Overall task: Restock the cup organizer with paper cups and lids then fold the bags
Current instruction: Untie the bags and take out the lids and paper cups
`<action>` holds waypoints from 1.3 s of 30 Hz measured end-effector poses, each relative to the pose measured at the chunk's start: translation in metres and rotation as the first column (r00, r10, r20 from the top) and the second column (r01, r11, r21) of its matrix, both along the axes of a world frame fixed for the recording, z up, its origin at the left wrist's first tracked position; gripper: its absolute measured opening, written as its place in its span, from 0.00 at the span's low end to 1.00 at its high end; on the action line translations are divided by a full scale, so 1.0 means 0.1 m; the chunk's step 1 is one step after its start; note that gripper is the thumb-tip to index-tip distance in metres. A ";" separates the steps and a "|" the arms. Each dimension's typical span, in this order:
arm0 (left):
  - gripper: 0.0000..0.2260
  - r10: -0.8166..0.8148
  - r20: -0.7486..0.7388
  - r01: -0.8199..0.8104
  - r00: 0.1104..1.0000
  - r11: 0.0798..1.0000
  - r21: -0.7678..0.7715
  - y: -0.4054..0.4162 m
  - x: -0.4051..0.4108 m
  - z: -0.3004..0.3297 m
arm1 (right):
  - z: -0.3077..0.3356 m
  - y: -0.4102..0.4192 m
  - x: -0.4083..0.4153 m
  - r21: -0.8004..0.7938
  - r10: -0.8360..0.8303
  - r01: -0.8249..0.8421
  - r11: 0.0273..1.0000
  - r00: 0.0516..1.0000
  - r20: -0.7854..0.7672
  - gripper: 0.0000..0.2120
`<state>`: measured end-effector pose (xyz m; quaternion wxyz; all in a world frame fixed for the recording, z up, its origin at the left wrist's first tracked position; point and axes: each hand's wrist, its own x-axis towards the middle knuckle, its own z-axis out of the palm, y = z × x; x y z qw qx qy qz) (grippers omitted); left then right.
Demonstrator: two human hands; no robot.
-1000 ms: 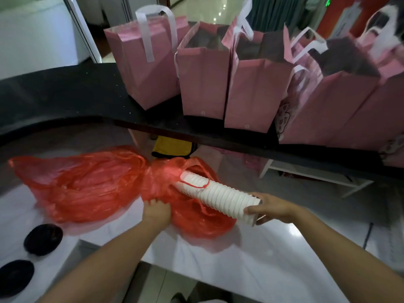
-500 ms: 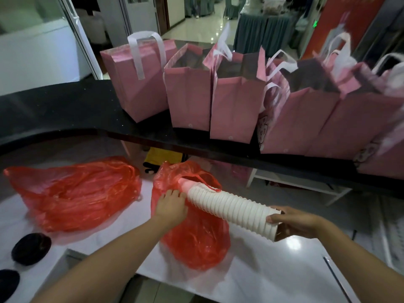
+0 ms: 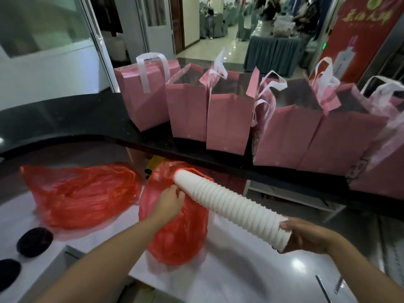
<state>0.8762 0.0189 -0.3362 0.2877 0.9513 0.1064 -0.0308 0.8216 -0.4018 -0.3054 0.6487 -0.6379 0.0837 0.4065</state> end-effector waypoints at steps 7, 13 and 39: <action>0.16 0.130 -0.330 -0.349 0.935 0.186 -0.918 -0.22 -0.29 0.34 | -0.05 0.19 0.10 0.090 0.119 -0.118 0.989 0.993 -0.004 0.43; 0.28 0.302 -0.283 -0.335 0.910 0.136 -0.932 0.09 -0.36 0.41 | 0.03 0.70 0.22 0.052 0.279 -0.283 0.958 0.957 0.079 0.38; 0.36 0.639 0.455 -0.142 0.620 0.662 -0.736 3.37 -2.50 1.46 | 0.28 5.89 -1.11 -0.317 0.479 -0.410 0.855 0.390 0.787 0.40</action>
